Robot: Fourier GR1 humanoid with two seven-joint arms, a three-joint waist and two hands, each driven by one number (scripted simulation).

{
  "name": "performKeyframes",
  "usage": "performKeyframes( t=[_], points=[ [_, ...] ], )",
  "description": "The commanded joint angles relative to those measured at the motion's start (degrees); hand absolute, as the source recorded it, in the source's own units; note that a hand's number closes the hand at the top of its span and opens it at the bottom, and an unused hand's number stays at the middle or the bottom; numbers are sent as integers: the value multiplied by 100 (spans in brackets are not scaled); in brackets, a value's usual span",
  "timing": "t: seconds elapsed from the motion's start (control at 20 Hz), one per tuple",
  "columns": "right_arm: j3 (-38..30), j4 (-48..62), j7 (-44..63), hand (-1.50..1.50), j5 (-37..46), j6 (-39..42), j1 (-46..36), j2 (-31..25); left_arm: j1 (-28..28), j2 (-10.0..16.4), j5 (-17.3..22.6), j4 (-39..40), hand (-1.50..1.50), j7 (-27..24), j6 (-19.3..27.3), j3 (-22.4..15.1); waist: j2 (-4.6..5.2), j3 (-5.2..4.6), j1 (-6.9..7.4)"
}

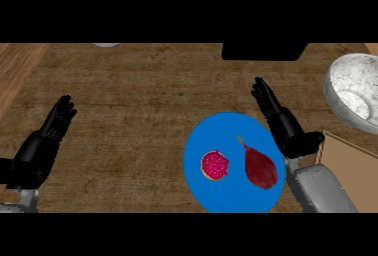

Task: Pick the pear from the plate and place it in the bowl

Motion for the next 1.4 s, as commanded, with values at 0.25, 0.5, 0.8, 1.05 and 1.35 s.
performKeyframes(
  t=[0.25,0.5,0.8,1.05,1.35],
  points=[
    [306,238,-580,150,-2336,3460,-515,518,-656,160,-364,-187,0,115,425,241,277,-30,349],
    [-839,1879,-1396,-150,-2753,4470,-705,-240,-834,-74,-540,-213,0,616,703,-25,276,-98,129],
    [-1003,2159,-2350,-150,-2125,6002,-1134,-1128,-1104,-191,-768,-44,0,839,925,-111,233,-115,38],
    [-963,1840,-2219,-150,-1576,6292,-1557,-1939,-1122,-204,-941,-5,0,1007,1043,-185,182,-128,72],
    [-418,1256,-2471,-150,-319,5818,-2020,-2082,-1382,-334,-870,183,0,973,972,-142,204,-142,91]
  ],
)
